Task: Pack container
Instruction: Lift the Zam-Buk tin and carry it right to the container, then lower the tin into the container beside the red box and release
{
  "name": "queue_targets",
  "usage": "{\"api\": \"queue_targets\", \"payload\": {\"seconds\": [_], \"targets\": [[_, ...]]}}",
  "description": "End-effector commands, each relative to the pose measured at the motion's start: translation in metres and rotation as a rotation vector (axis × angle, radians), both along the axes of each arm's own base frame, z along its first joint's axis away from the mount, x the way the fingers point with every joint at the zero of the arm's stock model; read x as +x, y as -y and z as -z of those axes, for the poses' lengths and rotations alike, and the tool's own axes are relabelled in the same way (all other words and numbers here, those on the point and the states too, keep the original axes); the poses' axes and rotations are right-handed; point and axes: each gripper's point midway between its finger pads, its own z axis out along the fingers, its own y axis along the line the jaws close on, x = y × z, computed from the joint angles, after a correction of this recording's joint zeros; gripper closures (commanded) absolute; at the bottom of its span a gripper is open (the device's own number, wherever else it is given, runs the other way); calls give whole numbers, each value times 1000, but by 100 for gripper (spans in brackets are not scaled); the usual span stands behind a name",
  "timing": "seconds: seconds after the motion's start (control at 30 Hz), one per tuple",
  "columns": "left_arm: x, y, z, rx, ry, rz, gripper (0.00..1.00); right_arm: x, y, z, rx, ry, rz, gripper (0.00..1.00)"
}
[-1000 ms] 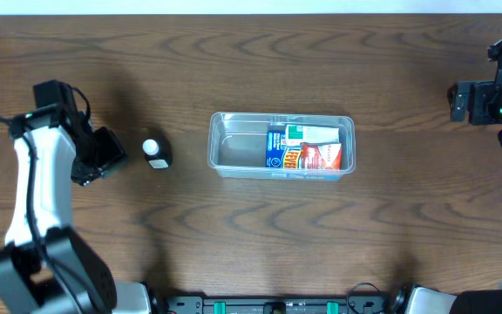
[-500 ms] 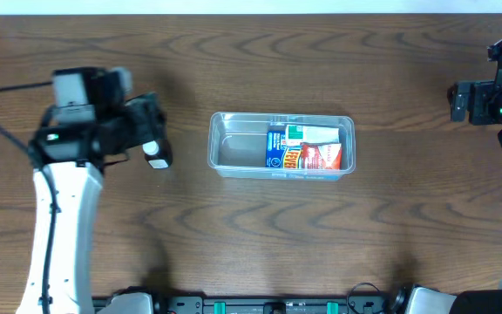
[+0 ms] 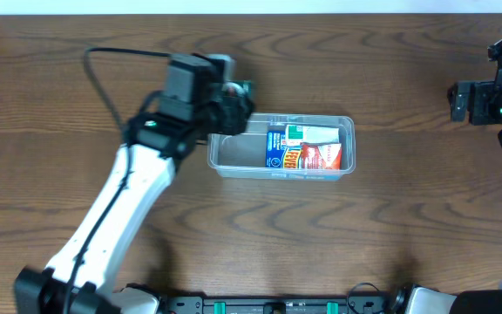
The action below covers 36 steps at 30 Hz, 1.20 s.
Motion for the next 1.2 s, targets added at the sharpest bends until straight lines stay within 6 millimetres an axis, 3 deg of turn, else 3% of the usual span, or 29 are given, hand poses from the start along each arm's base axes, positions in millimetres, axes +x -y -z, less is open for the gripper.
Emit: {"api": "queue_targets", "payload": {"seconds": [0.0, 0.23, 0.63, 0.93, 1.17], "targets": [[-3, 27, 15, -1, -42, 27, 57, 0, 4, -1, 12, 4, 19, 1], [-24, 65, 53, 9, -169, 64, 57, 0, 4, -1, 12, 4, 19, 1], [-48, 84, 91, 147, -226, 32, 57, 0, 4, -1, 12, 4, 19, 1], [-58, 83, 111, 196, -282, 42, 57, 0, 4, -1, 12, 4, 19, 1], [-61, 80, 113, 207, -296, 42, 56, 0, 4, -1, 12, 4, 19, 1]]}}
